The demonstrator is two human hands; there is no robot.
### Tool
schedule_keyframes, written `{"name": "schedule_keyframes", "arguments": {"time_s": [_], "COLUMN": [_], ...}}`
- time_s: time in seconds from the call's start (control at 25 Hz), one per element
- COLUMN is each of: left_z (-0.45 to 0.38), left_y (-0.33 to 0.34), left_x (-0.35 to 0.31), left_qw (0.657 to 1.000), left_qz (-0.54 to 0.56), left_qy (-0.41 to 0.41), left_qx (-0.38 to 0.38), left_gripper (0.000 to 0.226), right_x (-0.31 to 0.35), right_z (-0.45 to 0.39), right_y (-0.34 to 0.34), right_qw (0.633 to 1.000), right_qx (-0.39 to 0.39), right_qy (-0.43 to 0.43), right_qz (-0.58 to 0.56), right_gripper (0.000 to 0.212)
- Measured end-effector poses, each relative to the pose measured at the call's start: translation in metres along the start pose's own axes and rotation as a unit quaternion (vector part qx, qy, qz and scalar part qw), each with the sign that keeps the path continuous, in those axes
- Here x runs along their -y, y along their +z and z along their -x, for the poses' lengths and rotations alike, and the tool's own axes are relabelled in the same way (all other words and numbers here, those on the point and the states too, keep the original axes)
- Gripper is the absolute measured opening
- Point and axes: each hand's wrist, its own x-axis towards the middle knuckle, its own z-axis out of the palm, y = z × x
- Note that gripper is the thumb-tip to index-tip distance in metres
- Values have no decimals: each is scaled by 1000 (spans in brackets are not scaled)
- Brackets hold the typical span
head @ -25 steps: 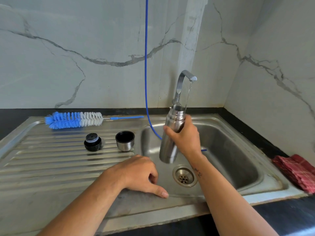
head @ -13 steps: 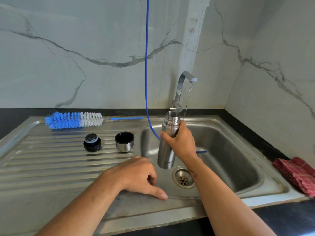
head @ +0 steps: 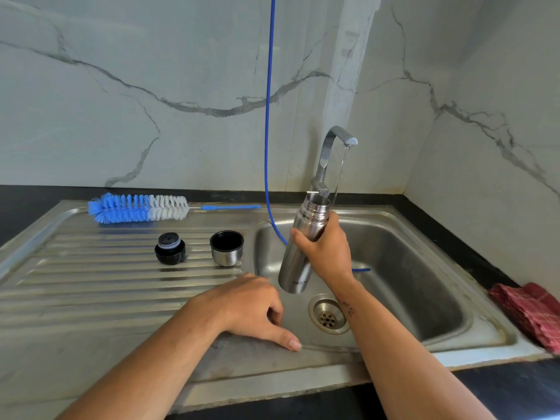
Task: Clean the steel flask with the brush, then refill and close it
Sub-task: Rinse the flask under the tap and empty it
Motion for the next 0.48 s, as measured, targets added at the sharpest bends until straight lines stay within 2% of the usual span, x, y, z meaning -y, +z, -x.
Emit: {"name": "schedule_keyframes", "arguments": {"time_s": [0.12, 0.24, 0.36, 0.48], "left_z": [0, 0, 0, -1], "left_y": [2, 2, 2, 2], "left_x": [-1, 2, 0, 2], "left_qw": [1000, 1000, 1000, 1000], "left_qz": [5, 2, 5, 1], "left_qy": [-2, -2, -5, -5], "left_qx": [7, 3, 5, 0], "left_gripper": [90, 90, 90, 89], "right_x": [1, -2, -3, -5], "right_z": [0, -1, -1, -2], "right_y": [-3, -3, -2, -1], "right_qw": [1000, 1000, 999, 1000], "right_qx": [20, -3, 24, -5], "right_qy": [6, 2, 5, 4], "right_qz": [11, -11, 20, -23], "right_gripper": [52, 53, 52, 53]}}
